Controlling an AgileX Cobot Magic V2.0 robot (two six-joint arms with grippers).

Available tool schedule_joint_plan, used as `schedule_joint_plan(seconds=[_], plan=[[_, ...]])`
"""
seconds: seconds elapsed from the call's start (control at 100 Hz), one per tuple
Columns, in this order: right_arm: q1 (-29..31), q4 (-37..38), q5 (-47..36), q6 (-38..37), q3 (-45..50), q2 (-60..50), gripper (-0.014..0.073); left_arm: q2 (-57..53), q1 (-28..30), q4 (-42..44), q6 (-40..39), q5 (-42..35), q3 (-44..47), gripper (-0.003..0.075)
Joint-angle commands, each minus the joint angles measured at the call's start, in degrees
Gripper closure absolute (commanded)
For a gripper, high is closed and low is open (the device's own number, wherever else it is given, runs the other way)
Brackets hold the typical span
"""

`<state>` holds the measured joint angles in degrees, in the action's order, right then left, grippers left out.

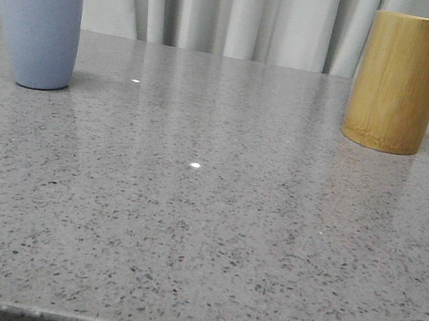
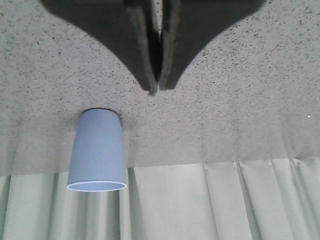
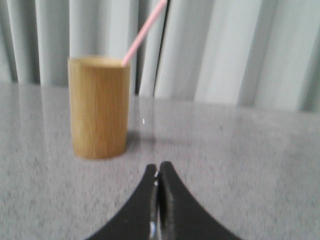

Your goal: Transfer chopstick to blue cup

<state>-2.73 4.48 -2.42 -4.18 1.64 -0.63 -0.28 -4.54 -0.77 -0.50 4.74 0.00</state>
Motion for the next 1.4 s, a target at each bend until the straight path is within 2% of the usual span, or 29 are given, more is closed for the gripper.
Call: schedule_joint_plan(seconds=[0.0,0.11,0.24,0.55,0.65,0.72,0.91,1.24,1.31,1.39], plan=[[0.3,0.0,-7.6,0.2,-1.4,-0.9,0.0662,-1.8,-0.6,-2.5,-0.4,-4.7,-1.7,0.0739],[0.3,-0.1,-4.0,0.0,-5.8,-0.8,0.0662,-0.5,-0.6,-5.9,-0.4,-2.9,-6.0,0.0739],[0.3,-0.2,6.5,-1.4,-14.8,-0.5,0.0662,4.4,-0.6,-9.3,-0.4,1.2,-14.5,0.0739],[0.3,-0.2,35.9,-1.2,-38.3,10.2,0.0662,25.1,-0.6,-11.5,-0.4,33.8,-43.4,0.0739],[0.3,-0.2,46.9,-1.2,-45.0,15.2,0.0662,30.3,-0.6,-11.8,-0.4,37.4,-49.3,0.0739],[0.3,-0.2,51.8,-1.2,-48.2,18.2,0.0662,32.4,-0.6,-11.8,-0.4,37.5,-51.4,0.0739],[0.3,-0.2,50.4,-1.2,-49.1,21.8,0.0662,34.2,-0.6,-11.8,-0.4,36.8,-52.1,0.0739],[0.3,-0.1,49.6,-1.2,-49.1,22.1,0.0654,34.2,-0.6,-11.8,-0.4,37.6,-52.1,0.0733],[0.3,-0.1,49.6,-1.2,-49.1,22.1,0.0605,34.2,-0.6,-11.8,-0.4,37.6,-52.1,0.0688],[0.3,-0.1,49.6,-1.2,-49.1,22.1,0.0487,34.2,-0.6,-11.8,-0.4,37.6,-52.1,0.0574]])
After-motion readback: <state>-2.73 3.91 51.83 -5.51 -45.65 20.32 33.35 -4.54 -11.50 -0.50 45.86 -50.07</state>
